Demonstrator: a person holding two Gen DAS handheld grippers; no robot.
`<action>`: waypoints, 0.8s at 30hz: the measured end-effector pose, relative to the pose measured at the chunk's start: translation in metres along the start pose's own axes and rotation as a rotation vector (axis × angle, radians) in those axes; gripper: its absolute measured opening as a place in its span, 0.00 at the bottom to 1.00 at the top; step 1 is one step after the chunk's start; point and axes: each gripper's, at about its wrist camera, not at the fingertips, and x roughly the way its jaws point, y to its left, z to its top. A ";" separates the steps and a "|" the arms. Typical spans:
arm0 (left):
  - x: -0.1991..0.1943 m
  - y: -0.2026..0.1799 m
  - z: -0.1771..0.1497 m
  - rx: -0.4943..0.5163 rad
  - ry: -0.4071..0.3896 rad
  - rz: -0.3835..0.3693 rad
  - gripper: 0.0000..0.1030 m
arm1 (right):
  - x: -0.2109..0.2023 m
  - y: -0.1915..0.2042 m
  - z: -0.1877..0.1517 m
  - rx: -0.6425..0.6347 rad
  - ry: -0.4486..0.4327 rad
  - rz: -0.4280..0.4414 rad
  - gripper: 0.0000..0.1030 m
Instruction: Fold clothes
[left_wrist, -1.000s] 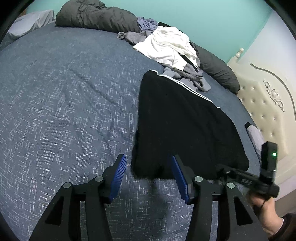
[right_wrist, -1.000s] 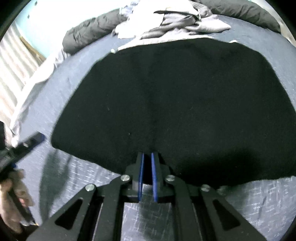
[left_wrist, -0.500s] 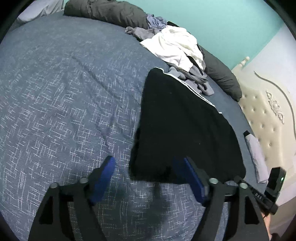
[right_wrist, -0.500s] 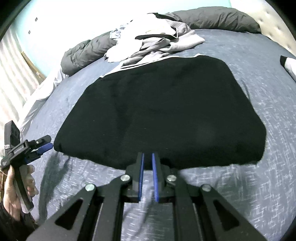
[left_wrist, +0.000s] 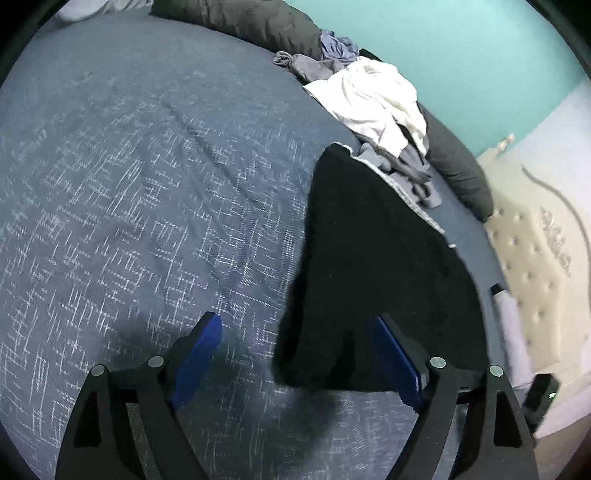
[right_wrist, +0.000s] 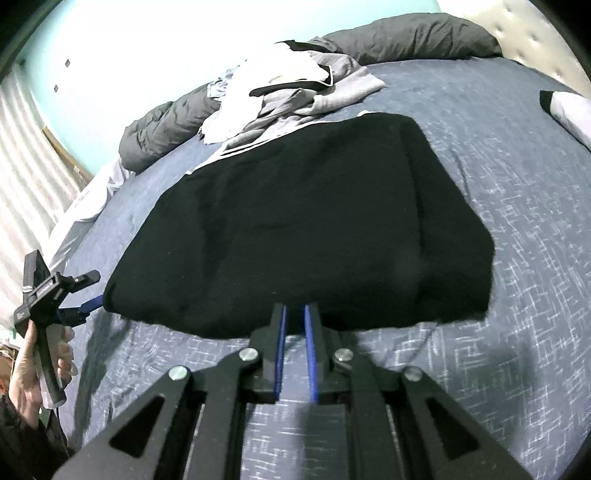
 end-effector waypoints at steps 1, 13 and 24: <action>0.003 -0.002 0.001 0.002 0.000 0.004 0.84 | -0.002 -0.001 0.001 -0.002 -0.006 -0.002 0.09; 0.031 -0.023 -0.003 0.008 0.025 0.053 0.83 | -0.026 -0.035 0.014 0.019 -0.077 -0.071 0.30; 0.040 -0.035 -0.020 0.046 0.057 0.037 0.62 | -0.036 -0.061 0.017 0.092 -0.105 -0.066 0.30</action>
